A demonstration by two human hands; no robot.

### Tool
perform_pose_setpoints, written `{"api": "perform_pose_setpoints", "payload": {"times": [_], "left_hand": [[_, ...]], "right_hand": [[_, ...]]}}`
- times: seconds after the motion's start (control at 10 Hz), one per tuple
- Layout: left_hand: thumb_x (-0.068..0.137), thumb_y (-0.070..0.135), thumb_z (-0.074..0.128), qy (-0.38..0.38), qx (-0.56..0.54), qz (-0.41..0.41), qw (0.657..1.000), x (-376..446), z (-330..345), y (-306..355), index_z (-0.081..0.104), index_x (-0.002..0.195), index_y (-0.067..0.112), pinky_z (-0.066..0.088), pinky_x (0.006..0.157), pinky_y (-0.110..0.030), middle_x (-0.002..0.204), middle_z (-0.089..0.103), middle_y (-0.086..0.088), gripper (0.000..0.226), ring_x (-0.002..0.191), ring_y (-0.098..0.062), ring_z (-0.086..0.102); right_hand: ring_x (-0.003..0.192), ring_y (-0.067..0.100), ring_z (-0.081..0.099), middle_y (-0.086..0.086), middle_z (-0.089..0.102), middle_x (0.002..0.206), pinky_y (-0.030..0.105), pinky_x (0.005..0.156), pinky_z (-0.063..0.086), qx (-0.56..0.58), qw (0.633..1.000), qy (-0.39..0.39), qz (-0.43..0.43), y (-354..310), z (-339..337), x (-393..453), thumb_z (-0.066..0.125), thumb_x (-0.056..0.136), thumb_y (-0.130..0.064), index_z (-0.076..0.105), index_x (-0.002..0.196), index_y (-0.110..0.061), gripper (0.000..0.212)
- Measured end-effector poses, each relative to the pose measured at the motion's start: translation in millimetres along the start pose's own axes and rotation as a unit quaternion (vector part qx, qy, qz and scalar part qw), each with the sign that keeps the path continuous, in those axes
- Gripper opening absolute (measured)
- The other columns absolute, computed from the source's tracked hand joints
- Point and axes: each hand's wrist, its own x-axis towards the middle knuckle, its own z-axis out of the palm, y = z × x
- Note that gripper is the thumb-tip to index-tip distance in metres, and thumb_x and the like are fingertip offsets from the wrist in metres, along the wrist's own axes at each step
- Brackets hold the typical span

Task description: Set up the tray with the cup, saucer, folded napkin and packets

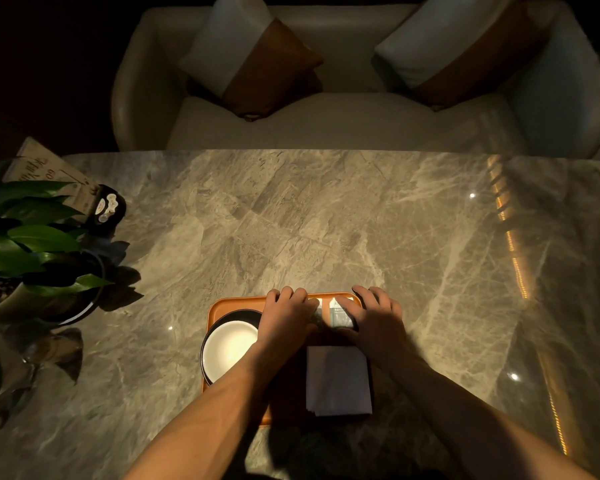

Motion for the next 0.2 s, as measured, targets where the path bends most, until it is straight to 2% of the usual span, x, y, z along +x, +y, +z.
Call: {"api": "perform_pose_setpoints", "payload": {"times": [0.1,0.2], "left_hand": [[0.087,0.045,0.061,0.001,-0.010,0.003,1.000,-1.6,-0.9,-0.6,0.060,0.113,0.026,0.036,0.091,-0.041,0.112,0.060,0.000,0.032,0.103,-0.024,0.052],[0.086,0.052,0.060,-0.016,-0.042,-0.005,0.999,-1.7,-8.2,-6.8,0.059,0.119,0.028,0.034,0.095,-0.041,0.119,0.058,0.001,0.041,0.109,-0.023,0.050]], "right_hand": [[0.107,0.033,0.063,0.009,0.068,0.120,0.046,0.078,0.052,0.007,1.000,0.009,-0.003,0.3,0.5,-2.5,0.083,0.060,-0.059,0.072,0.112,-0.026,0.063],[0.126,0.026,0.049,0.000,0.058,0.136,0.045,0.097,0.041,0.062,0.998,0.006,-0.014,5.1,-1.1,-1.6,0.070,0.077,-0.058,0.063,0.125,-0.032,0.056]]}}
